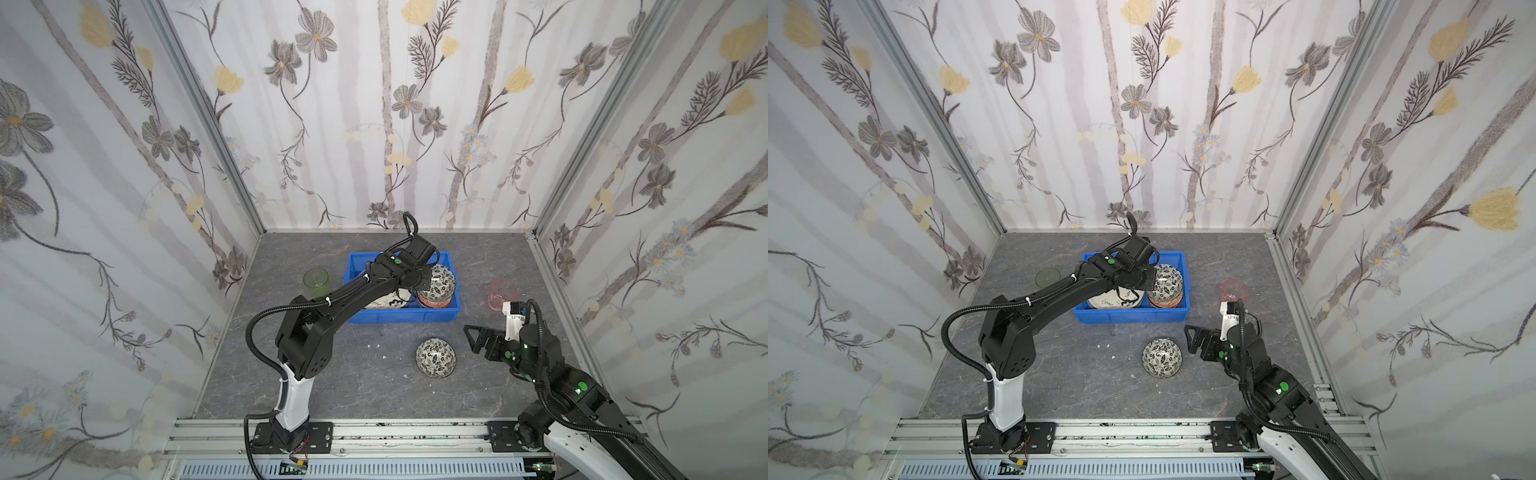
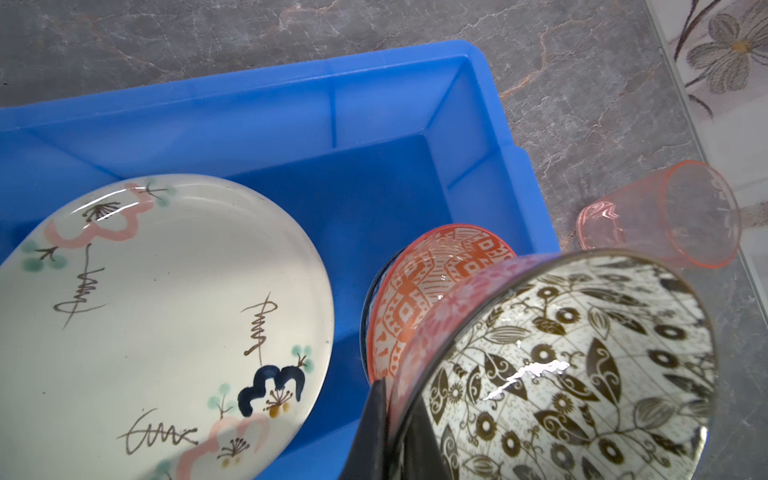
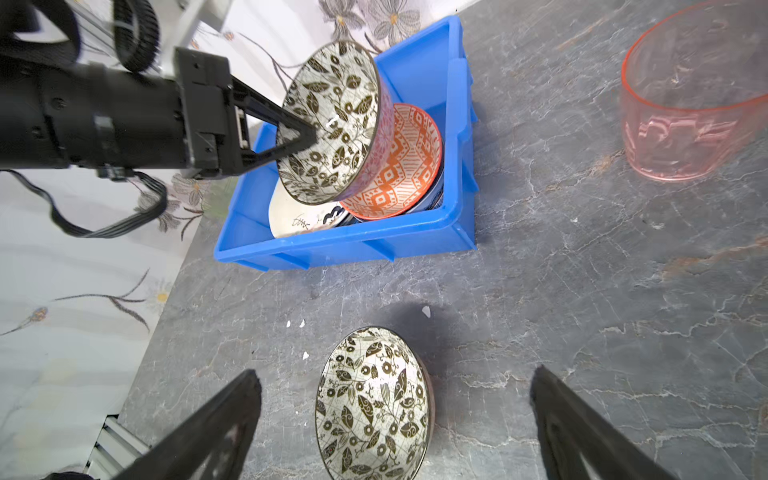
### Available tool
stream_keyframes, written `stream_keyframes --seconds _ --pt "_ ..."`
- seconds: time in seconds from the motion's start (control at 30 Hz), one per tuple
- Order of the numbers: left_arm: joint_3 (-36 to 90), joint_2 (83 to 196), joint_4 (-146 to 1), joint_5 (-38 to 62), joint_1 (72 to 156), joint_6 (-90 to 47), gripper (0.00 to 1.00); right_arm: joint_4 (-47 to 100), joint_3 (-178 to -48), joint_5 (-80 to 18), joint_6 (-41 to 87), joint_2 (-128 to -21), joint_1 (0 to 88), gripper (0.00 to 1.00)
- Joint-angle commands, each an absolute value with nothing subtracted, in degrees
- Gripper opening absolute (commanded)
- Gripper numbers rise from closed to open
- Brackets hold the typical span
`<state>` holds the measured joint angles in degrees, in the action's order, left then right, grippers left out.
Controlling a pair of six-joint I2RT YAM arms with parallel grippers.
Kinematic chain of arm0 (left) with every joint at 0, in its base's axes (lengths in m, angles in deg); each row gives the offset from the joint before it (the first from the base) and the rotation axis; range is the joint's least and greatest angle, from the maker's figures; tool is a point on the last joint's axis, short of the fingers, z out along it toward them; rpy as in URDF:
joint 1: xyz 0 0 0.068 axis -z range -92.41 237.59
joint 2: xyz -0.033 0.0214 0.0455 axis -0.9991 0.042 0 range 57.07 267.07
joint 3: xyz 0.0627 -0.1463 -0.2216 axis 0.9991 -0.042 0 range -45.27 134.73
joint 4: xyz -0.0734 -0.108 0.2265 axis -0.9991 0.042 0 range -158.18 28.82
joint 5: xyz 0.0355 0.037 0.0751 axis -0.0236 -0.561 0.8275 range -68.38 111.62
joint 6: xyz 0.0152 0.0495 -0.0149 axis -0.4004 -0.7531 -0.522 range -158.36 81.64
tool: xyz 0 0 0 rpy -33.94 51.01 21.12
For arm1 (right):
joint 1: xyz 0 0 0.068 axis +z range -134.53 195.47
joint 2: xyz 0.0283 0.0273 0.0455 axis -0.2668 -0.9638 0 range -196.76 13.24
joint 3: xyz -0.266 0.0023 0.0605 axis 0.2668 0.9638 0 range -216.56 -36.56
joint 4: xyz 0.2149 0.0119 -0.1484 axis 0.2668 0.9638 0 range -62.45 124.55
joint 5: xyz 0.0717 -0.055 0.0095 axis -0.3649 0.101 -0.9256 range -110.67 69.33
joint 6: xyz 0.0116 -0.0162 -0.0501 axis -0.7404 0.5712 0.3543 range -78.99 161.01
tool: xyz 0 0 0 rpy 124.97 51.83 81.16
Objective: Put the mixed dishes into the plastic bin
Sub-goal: 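Carry the leaf-patterned bowl into the bin with the left gripper while the right withdraws, then lower the leaf-patterned bowl onto the orange bowls and open the left gripper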
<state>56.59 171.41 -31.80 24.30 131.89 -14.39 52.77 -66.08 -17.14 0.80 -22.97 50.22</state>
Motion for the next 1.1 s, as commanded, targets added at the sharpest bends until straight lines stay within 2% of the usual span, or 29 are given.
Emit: stream_keyframes --seconds 0.0,0.43,1.07 --pt "58.8 173.3 -31.2 25.8 131.5 -16.0 0.00 50.7 -64.8 -15.1 -1.8 -21.0 50.2 1.00" --pt "63.6 179.6 -29.0 25.7 130.8 -17.6 0.00 53.6 -61.9 -15.0 -5.1 -18.0 49.9 1.00" --pt "64.7 179.7 -27.6 20.7 130.6 -16.3 0.00 55.6 -61.2 -14.4 -6.1 -16.9 49.5 1.00"
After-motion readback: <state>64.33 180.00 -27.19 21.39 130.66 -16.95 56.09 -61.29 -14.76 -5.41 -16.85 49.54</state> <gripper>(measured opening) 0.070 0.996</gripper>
